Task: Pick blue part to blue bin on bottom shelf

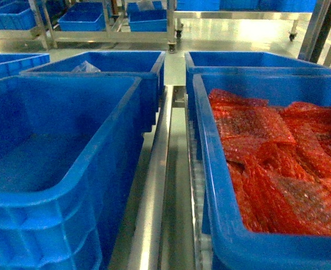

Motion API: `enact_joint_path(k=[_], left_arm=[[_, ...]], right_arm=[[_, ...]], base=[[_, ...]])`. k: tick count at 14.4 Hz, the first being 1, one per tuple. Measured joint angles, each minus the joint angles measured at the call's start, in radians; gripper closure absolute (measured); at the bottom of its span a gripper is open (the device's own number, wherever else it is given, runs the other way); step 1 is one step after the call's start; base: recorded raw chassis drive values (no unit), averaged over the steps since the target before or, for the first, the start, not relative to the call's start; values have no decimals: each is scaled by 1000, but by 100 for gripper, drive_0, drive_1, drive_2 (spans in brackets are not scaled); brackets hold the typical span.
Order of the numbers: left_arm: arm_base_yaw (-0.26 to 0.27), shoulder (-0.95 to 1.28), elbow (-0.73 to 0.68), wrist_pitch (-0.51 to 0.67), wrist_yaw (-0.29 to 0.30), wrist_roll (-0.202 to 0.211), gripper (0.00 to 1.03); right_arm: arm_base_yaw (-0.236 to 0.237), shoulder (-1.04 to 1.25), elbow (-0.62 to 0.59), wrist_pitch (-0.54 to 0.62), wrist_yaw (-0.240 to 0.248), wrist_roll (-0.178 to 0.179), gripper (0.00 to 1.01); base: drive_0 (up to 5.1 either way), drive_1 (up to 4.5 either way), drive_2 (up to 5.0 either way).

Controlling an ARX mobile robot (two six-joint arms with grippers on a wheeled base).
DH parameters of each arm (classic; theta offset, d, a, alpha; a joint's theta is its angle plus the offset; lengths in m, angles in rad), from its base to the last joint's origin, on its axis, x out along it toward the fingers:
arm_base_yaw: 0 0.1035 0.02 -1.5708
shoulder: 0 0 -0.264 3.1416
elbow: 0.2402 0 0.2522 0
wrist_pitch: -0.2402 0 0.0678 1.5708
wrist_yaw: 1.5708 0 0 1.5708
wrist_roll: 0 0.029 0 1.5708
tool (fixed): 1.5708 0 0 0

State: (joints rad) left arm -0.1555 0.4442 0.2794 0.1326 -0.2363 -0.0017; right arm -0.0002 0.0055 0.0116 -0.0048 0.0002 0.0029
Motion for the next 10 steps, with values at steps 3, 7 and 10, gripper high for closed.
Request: enact_joint_path(k=[3,7,10], left_arm=[[0,8,0,-3,1,0,59],[1,1,0,1,0,0,59],[1,1,0,1,0,0,59]], right_arm=[[0,0,0,2,0,0,3],[0,0,0,-1,0,0,3],[0,0,0,-1,0,0,3]], base=[[0,0,0],[0,0,0],[0,0,0]])
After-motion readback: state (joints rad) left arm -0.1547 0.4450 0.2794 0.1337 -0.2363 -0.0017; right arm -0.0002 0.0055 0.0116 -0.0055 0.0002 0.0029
